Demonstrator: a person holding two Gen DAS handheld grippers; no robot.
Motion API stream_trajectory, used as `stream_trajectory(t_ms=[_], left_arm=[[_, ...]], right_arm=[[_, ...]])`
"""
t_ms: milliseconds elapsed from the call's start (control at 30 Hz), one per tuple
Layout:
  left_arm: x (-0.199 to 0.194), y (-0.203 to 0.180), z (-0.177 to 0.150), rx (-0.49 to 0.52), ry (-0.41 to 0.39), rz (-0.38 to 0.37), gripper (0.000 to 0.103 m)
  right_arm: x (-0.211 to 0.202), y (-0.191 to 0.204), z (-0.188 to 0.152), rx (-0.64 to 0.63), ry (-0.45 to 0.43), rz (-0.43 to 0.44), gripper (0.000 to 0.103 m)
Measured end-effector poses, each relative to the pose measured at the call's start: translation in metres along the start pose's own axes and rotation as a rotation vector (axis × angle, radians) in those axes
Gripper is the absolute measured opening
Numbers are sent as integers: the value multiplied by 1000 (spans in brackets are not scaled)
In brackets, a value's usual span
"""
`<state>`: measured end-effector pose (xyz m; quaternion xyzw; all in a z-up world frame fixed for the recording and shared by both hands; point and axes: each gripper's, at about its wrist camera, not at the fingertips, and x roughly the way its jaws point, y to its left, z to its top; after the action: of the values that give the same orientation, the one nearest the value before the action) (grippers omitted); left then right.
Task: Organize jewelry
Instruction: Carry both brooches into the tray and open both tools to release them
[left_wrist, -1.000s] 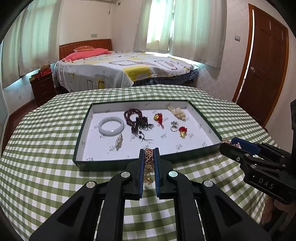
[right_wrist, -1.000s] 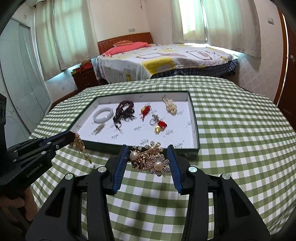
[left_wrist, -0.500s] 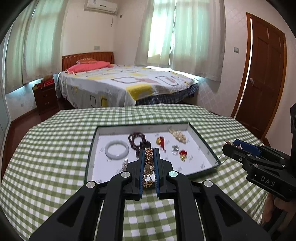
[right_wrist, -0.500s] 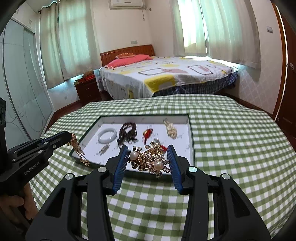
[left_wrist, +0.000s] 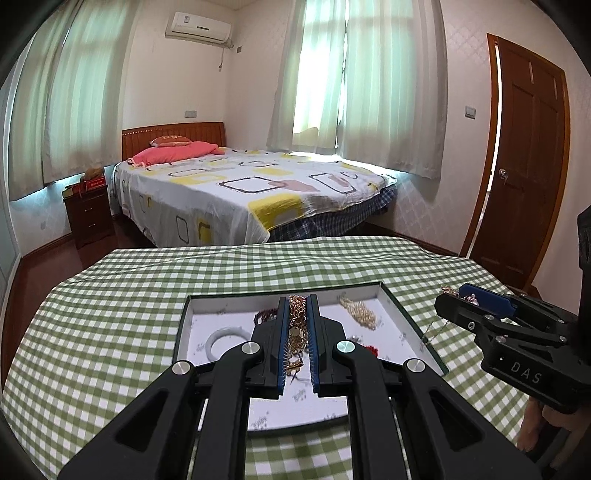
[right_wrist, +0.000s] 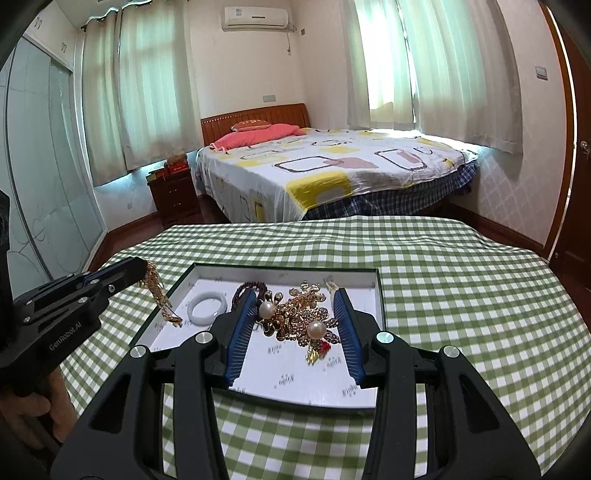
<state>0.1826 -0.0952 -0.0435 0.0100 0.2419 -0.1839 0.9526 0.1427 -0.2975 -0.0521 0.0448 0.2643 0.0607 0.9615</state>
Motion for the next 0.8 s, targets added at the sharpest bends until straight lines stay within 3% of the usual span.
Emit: stream_trajectory(t_ms=[233,800], left_arm=[[27,3,-7,-13,34,6,10],[101,15,-63,-29,274,36,10]], right_arm=[[27,-9,-7,13,37,-5,42],[93,-25,-59,60,240,-23,42]])
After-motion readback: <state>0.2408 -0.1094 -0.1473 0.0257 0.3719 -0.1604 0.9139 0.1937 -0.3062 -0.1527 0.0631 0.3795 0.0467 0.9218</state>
